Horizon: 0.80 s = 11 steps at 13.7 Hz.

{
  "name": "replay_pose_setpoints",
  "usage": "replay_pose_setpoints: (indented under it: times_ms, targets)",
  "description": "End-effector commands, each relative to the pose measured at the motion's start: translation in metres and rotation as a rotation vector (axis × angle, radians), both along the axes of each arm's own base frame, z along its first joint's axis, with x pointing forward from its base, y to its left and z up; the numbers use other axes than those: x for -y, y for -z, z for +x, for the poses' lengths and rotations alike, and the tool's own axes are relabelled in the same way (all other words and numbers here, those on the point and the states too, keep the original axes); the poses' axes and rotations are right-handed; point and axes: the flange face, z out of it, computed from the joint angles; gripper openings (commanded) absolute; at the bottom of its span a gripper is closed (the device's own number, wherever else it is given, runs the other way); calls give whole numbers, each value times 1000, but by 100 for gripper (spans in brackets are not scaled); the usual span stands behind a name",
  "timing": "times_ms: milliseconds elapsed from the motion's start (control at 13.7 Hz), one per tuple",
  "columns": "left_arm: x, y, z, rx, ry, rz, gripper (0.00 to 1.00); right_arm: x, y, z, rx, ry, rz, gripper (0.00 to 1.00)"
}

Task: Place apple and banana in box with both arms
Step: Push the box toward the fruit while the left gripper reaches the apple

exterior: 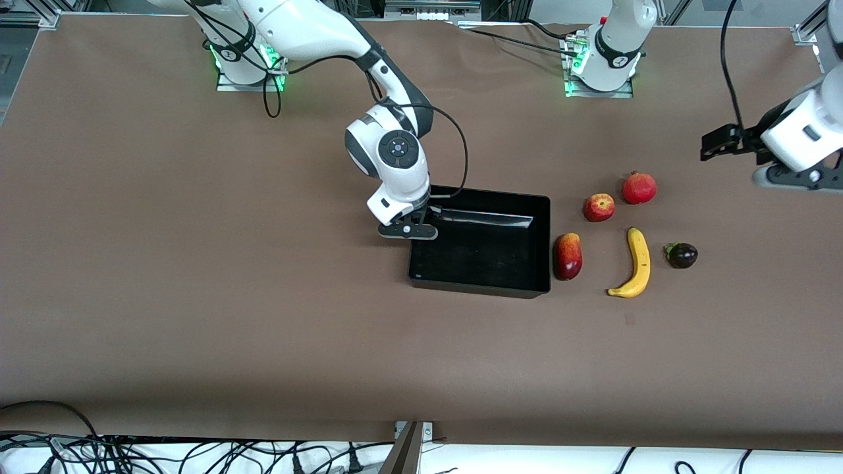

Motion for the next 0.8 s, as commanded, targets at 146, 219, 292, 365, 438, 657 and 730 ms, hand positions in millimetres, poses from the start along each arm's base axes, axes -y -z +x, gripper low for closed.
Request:
replay_pose_setpoints:
  times_ms: [146,219,292,365,438,657,730]
  targets:
    - [21,82,33,-106,1,3,100,-10,-24,5,31,-30,29,100]
    - [28,97,39,-103,-26,11,100,-8,-40,9,45,-32,41,100]
    - [40,117,40,-106,-39,19,100,-4,-59,13,54,-38,44,100]
    - [44,139,38,-94,-46,21,100,2,-82,15,53,-38,41,100]
    - [44,165,29,-75,-44,19,100,14,-109,21,51,-23,33,100]
    - [64,215,-9,-25,3,14,100,85,-202,48,49,33,-8,100]
    - [64,229,-16,-21,7,14,100,112,-228,52,21,9,-31,100]
